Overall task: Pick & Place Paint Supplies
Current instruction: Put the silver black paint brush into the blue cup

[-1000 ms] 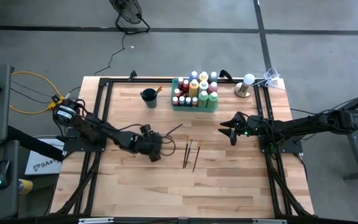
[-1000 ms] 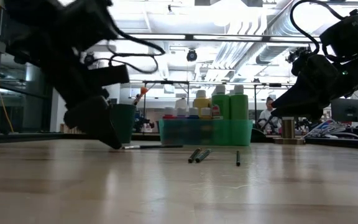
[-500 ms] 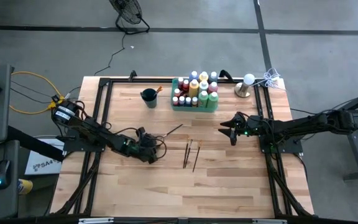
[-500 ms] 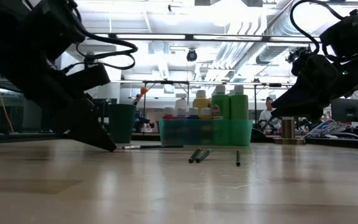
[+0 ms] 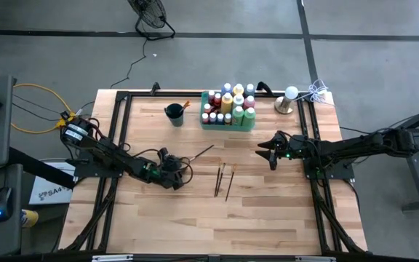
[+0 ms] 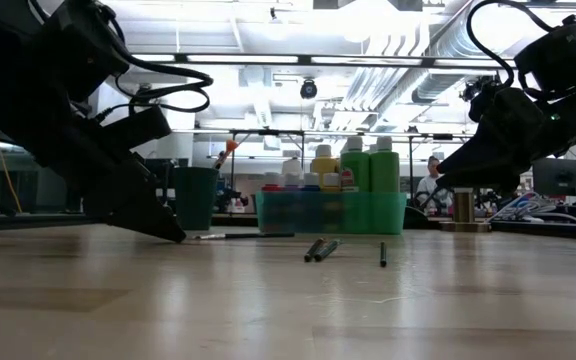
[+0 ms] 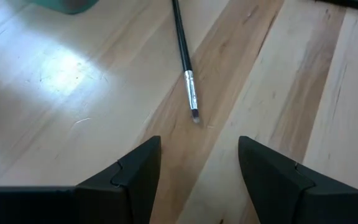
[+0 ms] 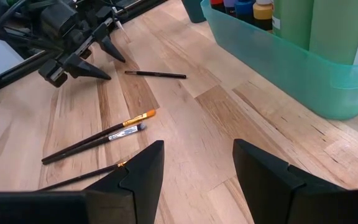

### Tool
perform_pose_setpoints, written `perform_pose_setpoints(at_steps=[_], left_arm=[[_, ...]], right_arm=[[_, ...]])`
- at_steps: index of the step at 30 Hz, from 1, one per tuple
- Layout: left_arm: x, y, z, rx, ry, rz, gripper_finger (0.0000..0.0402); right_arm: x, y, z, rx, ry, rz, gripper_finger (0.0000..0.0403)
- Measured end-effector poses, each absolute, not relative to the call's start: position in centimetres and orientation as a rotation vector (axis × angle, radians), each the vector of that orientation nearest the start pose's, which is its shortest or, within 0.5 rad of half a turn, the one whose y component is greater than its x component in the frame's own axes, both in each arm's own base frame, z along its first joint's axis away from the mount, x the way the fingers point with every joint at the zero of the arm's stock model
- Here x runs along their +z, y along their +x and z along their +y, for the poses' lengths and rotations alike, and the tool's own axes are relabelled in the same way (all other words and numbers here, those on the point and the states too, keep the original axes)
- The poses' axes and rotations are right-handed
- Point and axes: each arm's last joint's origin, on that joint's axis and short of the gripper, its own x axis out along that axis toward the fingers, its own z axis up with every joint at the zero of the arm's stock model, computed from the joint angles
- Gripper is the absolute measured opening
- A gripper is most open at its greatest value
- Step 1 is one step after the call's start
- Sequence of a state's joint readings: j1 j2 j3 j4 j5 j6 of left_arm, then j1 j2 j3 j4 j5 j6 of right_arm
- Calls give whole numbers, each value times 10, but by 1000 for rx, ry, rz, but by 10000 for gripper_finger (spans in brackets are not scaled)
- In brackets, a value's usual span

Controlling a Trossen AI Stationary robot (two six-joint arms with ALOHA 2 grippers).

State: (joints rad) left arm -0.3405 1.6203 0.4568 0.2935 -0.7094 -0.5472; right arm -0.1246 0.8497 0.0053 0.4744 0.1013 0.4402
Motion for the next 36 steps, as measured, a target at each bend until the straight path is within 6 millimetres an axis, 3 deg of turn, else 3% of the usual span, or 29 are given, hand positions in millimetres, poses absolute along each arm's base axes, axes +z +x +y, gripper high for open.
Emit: perform_pose_setpoints(at_steps=[22, 36], left_arm=[[98, 241, -49, 559, -127, 625, 207], [99, 243, -50, 536, -103, 618, 207]], right_arm=[[124, 142, -21, -301, 437, 316, 185], [124, 142, -21, -301, 437, 316, 185]])
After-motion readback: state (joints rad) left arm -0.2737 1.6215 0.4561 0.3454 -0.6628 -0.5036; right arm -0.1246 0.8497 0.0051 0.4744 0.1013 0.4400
